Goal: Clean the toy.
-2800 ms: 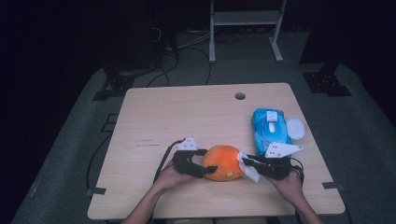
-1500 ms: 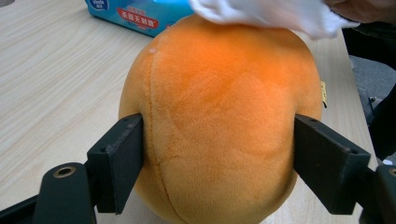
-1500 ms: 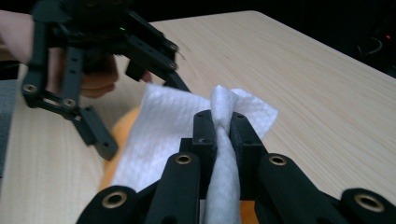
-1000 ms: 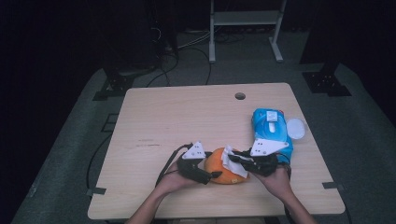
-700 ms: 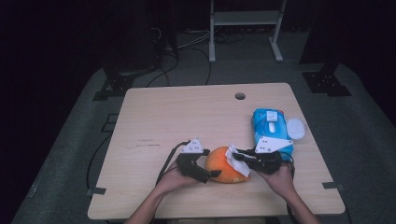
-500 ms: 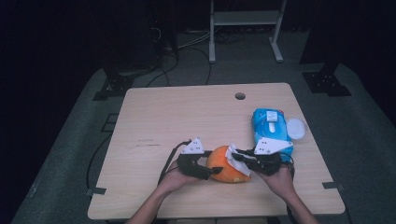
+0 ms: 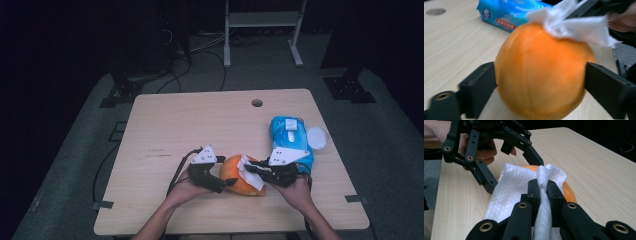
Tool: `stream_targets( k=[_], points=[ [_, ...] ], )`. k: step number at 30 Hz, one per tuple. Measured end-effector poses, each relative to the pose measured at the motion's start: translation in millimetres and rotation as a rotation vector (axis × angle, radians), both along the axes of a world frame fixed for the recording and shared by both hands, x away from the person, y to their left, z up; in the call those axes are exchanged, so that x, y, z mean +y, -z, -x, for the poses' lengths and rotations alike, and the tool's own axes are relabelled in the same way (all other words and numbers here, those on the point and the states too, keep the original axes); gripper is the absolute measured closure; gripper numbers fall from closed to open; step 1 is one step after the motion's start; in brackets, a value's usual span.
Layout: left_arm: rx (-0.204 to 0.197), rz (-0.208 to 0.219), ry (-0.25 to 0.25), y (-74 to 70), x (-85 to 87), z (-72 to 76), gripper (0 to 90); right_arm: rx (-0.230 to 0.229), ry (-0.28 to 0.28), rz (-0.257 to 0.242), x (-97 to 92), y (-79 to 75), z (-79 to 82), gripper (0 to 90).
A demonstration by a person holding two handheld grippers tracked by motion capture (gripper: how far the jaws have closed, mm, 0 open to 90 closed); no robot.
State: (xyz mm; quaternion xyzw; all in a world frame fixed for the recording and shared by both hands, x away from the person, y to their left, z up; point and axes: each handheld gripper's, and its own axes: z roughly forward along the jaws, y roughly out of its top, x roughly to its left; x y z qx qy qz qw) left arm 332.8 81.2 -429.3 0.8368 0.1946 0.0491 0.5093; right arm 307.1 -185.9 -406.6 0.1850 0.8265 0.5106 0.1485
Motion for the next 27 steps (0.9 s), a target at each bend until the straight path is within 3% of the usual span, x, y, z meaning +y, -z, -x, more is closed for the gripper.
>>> stream_targets(
  k=[1, 2, 3, 5, 7, 10, 13, 18, 22, 27],
  points=[
    [0.0, 0.0, 0.0, 0.0, 0.0, 0.0, 11.0, 0.002, 0.004, -0.002, -2.7, -0.3, 0.0, 82.4],
    [0.034, 0.012, 0.007, 3.2, 1.4, -2.6, 11.0, 0.002, 0.004, -0.002, -2.7, -0.3, 0.0, 82.4],
    [0.059, 0.022, 0.018, 8.1, 2.7, -3.8, 17.2, 0.003, 0.014, 0.004, -6.9, -1.1, 1.1, 82.4],
    [0.057, 0.028, 0.021, 8.5, 2.8, -3.1, 25.4, 0.002, 0.019, 0.014, -9.0, -2.2, 2.1, 82.4],
    [0.013, 0.014, 0.029, 2.8, -0.5, 0.9, 30.8, -0.011, 0.023, 0.023, -7.9, -5.1, 4.9, 82.4],
    [-0.008, 0.017, 0.035, -0.2, -2.6, 2.9, 34.0, -0.022, 0.021, 0.021, -5.2, -8.7, 7.2, 82.5],
    [-0.056, -0.002, 0.057, -6.6, -8.1, 9.1, 34.8, -0.05, -0.017, 0.011, 5.8, -17.8, 10.4, 82.4],
    [-0.051, -0.003, 0.065, -4.0, -6.1, 9.0, 34.8, -0.037, -0.017, 0.023, 3.9, -16.5, 7.5, 82.5],
    [-0.061, -0.002, 0.064, -5.1, -9.6, 10.6, 34.8, -0.029, -0.003, 0.001, -0.4, -14.6, 8.8, 82.5],
    [-0.063, -0.006, 0.064, -5.9, -11.9, 10.9, 34.8, -0.026, -0.042, -0.013, 11.1, -13.0, 12.6, 82.5]
  ],
)
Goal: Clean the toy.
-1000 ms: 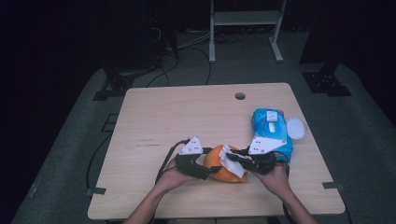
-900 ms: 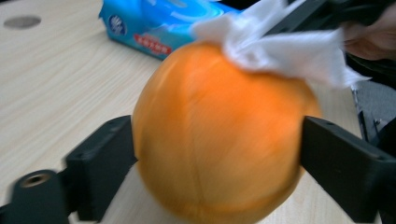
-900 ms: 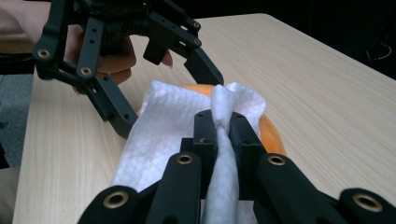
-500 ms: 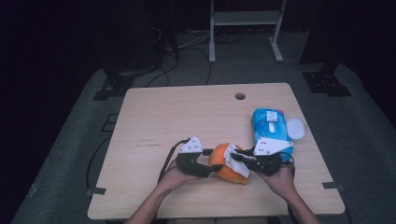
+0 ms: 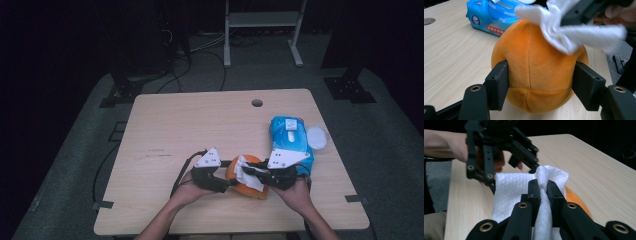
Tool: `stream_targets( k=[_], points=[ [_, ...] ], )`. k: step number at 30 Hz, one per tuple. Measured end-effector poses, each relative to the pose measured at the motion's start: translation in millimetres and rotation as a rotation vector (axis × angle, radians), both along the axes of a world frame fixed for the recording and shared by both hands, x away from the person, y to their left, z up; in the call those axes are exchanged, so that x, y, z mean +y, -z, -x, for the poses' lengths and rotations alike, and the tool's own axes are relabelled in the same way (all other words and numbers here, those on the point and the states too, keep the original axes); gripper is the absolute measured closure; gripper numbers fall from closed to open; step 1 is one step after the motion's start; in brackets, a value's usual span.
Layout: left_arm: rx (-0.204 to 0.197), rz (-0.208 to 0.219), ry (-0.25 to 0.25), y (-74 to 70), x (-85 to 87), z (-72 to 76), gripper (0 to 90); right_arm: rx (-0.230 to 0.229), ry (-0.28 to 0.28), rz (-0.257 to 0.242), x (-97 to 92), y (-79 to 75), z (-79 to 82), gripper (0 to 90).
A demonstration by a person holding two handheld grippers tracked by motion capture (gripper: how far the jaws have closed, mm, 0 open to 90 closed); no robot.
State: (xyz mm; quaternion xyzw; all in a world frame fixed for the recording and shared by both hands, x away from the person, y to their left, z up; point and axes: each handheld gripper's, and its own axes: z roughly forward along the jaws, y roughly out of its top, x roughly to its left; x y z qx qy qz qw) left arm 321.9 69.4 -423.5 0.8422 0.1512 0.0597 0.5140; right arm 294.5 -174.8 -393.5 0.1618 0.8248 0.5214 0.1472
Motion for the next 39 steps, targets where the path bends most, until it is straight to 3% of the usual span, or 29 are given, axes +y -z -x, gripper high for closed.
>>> stream_targets(
  k=[3, 4, 7, 15, 20, 25, 29, 32, 36, 38, 39],
  points=[
    [-0.004, -0.005, -0.003, 0.1, -2.1, 1.2, 34.7, -0.002, -0.022, 0.004, 6.6, -0.6, 1.1, 82.5],
    [-0.025, -0.03, -0.002, 0.9, -5.7, 3.9, 34.8, -0.005, -0.034, 0.029, 11.6, -1.5, 1.7, 82.5],
    [-0.04, -0.045, 0.001, 2.5, -6.6, 4.6, 34.7, -0.01, -0.031, 0.053, 12.5, -2.5, 0.2, 82.6],
    [0.018, -0.022, -0.017, 6.4, -5.7, 0.3, 23.7, -0.002, 0.053, 0.043, -17.6, -2.0, -7.3, 82.6],
    [-0.018, -0.028, -0.006, 3.2, -9.3, 4.0, 33.2, -0.008, 0.034, 0.036, -15.4, -1.7, 0.7, 82.5],
    [-0.055, -0.056, 0.011, 1.6, -11.9, 8.0, 34.6, 0.008, -0.014, 0.009, -0.5, 3.1, 2.9, 82.6],
    [-0.063, -0.057, 0.017, 2.9, -10.6, 9.0, 34.9, -0.002, -0.007, 0.03, 2.2, -0.8, 0.1, 82.6],
    [-0.079, -0.063, 0.028, 4.5, -11.2, 10.5, 34.9, -0.013, 0.038, 0.026, -6.6, -4.3, -3.5, 82.6],
    [-0.074, -0.058, 0.026, 5.9, -10.4, 10.3, 34.3, -0.015, 0.065, 0.034, -16.1, -3.6, -5.9, 82.6],
    [-0.058, -0.049, 0.014, 6.4, -10.8, 9.1, 28.0, -0.014, 0.078, 0.04, -21.3, -2.0, -4.8, 82.6],
    [-0.013, -0.037, -0.007, 7.9, -12.7, 6.4, 17.7, -0.017, 0.084, 0.042, -24.6, -0.1, -2.7, 82.6]
  ],
)
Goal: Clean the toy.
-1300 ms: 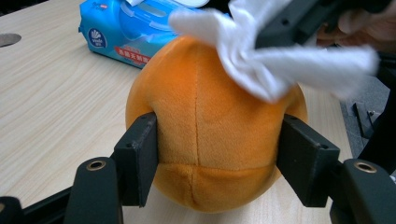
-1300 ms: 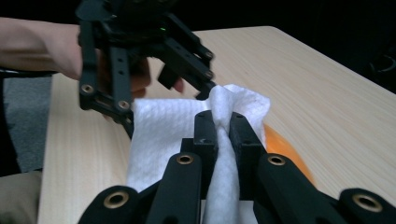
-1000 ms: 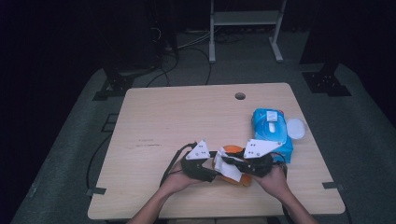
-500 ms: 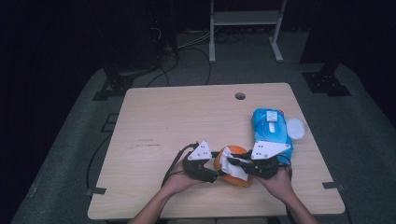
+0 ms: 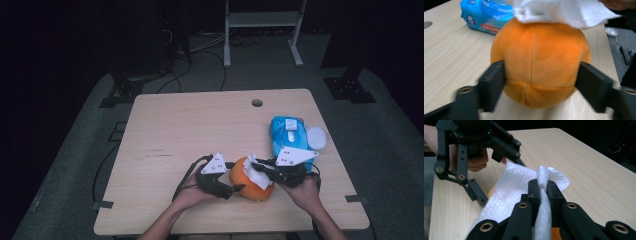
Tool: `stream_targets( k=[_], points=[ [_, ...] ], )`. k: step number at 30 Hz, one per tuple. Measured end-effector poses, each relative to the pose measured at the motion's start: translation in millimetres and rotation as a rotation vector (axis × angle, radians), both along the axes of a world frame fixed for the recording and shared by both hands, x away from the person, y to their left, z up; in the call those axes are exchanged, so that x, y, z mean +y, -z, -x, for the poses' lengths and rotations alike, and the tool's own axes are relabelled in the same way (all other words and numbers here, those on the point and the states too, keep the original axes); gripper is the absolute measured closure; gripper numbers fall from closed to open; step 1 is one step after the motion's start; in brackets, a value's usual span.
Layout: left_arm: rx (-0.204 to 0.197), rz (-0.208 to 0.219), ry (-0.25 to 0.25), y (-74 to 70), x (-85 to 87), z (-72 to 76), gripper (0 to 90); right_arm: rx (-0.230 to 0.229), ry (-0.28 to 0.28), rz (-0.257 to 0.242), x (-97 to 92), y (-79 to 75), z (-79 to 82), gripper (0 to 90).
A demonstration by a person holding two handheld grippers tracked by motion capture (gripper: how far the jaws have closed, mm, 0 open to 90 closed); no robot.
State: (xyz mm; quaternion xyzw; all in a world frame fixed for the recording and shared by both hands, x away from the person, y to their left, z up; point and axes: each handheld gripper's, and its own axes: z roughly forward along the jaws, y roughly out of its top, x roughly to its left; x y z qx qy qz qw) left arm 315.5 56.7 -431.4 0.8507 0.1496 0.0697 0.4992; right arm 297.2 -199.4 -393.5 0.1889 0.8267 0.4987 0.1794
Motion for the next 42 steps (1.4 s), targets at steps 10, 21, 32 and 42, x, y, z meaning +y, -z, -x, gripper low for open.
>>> stream_targets(
  k=[10, 21, 32, 42],
  points=[
    [-0.042, -0.011, 0.034, -3.4, -3.6, 5.9, 30.4, -0.012, -0.033, 0.009, 8.7, -3.3, 8.8, 82.6],
    [-0.068, -0.048, 0.066, -0.3, 1.0, 5.5, 31.7, -0.006, -0.028, 0.018, 13.5, -7.7, -4.2, 82.6],
    [0.056, 0.054, 0.021, -5.6, 3.4, -2.0, 13.7, 0.046, 0.027, -0.03, -6.7, 8.5, -6.5, 82.6],
    [0.004, 0.002, 0.047, -3.6, 2.7, 2.7, 26.6, 0.017, -0.018, 0.017, 14.8, 2.1, -0.3, 82.6]
  ],
)
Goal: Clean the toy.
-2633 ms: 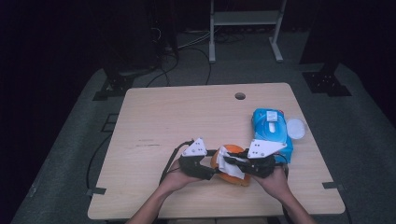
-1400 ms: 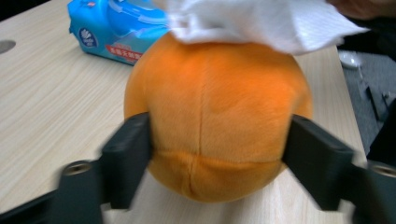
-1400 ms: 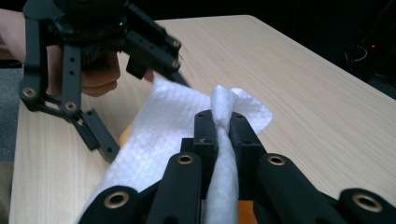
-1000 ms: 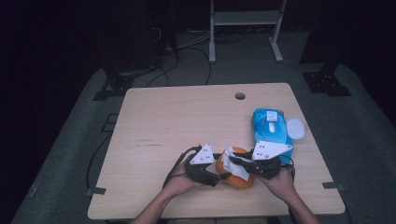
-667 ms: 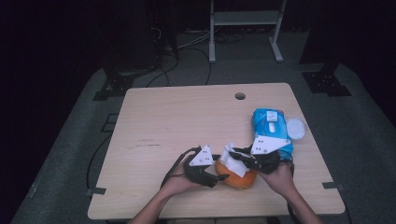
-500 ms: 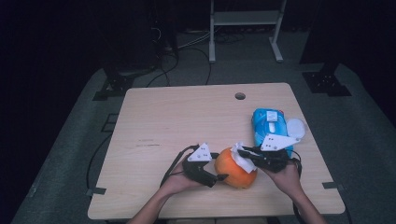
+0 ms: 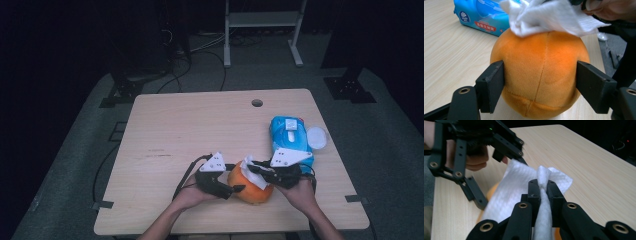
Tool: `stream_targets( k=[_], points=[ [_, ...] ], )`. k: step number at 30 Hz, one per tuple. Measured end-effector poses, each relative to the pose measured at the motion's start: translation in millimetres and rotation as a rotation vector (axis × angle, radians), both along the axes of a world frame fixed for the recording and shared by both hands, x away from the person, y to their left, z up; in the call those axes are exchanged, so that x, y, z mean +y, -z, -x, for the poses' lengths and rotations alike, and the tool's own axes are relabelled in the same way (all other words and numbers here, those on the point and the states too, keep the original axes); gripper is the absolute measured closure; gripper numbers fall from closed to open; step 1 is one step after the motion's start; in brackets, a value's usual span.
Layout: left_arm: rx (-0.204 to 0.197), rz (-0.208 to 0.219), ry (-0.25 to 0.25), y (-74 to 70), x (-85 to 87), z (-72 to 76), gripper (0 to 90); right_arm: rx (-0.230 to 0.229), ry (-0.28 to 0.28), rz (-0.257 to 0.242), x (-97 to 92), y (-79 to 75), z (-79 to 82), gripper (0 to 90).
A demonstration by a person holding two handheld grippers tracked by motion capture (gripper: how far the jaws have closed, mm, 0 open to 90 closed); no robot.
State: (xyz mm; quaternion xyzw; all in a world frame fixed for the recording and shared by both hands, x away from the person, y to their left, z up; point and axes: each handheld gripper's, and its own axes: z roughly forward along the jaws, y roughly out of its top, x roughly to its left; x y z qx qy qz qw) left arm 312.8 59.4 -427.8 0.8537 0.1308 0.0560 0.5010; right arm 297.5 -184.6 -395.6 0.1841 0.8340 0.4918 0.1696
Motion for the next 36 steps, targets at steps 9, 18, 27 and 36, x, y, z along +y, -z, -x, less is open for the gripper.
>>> stream_targets(
  k=[9, 18, 27, 36],
  points=[
    [-0.05, -0.031, 0.028, 1.2, 0.3, 2.9, 29.3, -0.003, -0.054, 0.011, 16.2, -3.9, 1.0, 82.5],
    [-0.017, -0.037, 0.023, 6.2, 6.9, -3.0, 27.1, 0.034, 0.021, -0.01, -15.7, 5.0, -6.4, 82.6],
    [0.049, -0.002, 0.012, 6.6, 11.5, -8.6, 23.0, 0.055, 0.041, -0.032, -26.2, 13.4, -0.7, 82.5],
    [0.041, 0.019, 0.013, 3.9, 8.2, -6.5, 22.5, 0.036, 0.021, -0.003, -11.6, 11.1, 1.4, 82.5]
  ],
)
